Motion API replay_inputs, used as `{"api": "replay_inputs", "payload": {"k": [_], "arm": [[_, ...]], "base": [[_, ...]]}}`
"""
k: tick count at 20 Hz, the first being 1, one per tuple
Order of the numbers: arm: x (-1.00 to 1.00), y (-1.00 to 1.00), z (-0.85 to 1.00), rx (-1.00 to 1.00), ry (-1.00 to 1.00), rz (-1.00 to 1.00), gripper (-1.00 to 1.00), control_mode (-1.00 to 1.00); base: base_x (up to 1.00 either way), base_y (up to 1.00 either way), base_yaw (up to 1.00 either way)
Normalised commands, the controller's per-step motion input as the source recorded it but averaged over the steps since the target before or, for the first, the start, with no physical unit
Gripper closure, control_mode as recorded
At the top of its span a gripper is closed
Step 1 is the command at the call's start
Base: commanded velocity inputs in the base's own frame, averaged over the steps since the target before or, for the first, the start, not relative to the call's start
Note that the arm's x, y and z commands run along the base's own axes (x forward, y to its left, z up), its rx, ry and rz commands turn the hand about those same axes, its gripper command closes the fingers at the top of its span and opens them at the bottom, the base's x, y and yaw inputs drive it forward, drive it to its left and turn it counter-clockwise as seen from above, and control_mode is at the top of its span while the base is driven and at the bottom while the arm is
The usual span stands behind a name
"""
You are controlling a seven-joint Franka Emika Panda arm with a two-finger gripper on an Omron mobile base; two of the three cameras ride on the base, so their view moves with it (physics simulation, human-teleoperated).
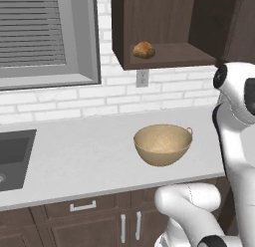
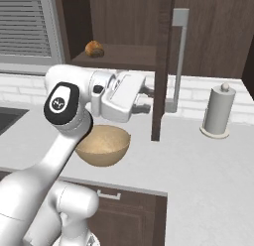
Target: Open the cabinet, pick up the bread from the cabinet and place it in the basket. Then move the basket to the dining counter.
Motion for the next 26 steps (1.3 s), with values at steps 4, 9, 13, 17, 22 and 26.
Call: {"api": "replay_inputs", "payload": {"k": [4,9,13,17,22,26], "arm": [[0.15,-0.46,0.0,0.04,0.0,0.15,-1.0,-1.0],[-0.26,0.4,0.05,0.0,0.05,0.12,-1.0,-1.0],[-0.15,0.72,0.2,0.01,0.12,0.2,-1.0,-1.0],[0.0,0.64,0.23,0.06,0.16,0.26,-1.0,-1.0],[0.0,0.5,0.21,0.13,0.19,0.37,-1.0,-1.0],[0.05,0.52,0.07,0.21,0.17,0.45,-1.0,-1.0]], "base": [[0.0,0.0,0.0],[0.0,0.0,0.0],[0.0,0.0,0.0],[0.0,0.0,0.0],[0.0,0.0,0.0],[0.0,0.0,0.0]]}}
